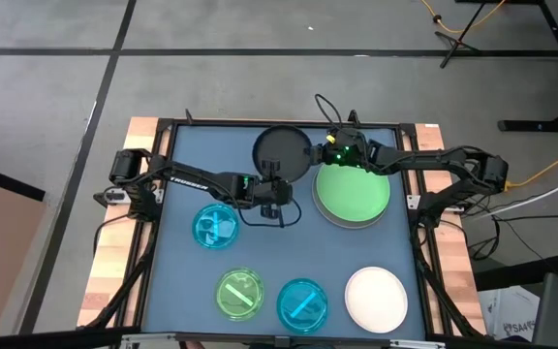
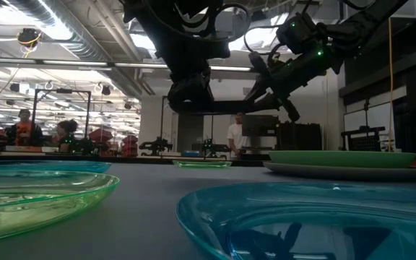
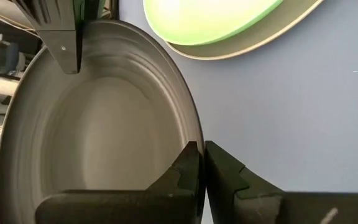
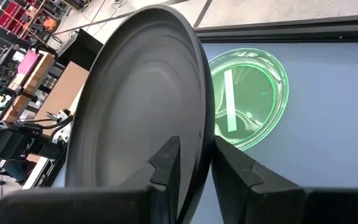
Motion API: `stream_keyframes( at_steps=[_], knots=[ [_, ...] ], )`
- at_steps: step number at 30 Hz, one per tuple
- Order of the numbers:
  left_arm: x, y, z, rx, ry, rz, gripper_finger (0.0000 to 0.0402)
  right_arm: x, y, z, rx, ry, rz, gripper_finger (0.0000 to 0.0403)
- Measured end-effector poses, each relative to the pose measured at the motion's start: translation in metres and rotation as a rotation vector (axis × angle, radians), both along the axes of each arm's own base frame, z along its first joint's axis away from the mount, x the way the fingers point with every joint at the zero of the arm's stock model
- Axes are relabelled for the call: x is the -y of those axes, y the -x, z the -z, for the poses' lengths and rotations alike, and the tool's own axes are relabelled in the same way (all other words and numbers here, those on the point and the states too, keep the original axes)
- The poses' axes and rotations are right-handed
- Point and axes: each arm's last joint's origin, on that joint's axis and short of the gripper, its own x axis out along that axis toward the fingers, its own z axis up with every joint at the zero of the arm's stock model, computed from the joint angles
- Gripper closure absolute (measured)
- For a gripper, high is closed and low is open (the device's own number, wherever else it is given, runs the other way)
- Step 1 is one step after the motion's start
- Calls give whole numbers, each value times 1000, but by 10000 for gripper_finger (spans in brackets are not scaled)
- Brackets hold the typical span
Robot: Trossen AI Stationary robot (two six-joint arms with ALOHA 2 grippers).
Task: Stack plastic plates
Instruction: Stack the black plate on the large green plate
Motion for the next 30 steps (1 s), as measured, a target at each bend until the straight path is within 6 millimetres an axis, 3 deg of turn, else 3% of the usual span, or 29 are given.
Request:
stream_keyframes(
  at_steps=[11,30],
  knots=[
    [0,-1,-1,4,-12,0,391,1,0,0,-1,8,26,396],
    [2,-1,1,3,65,51,337,1,0,0,-18,40,19,400]
  ],
)
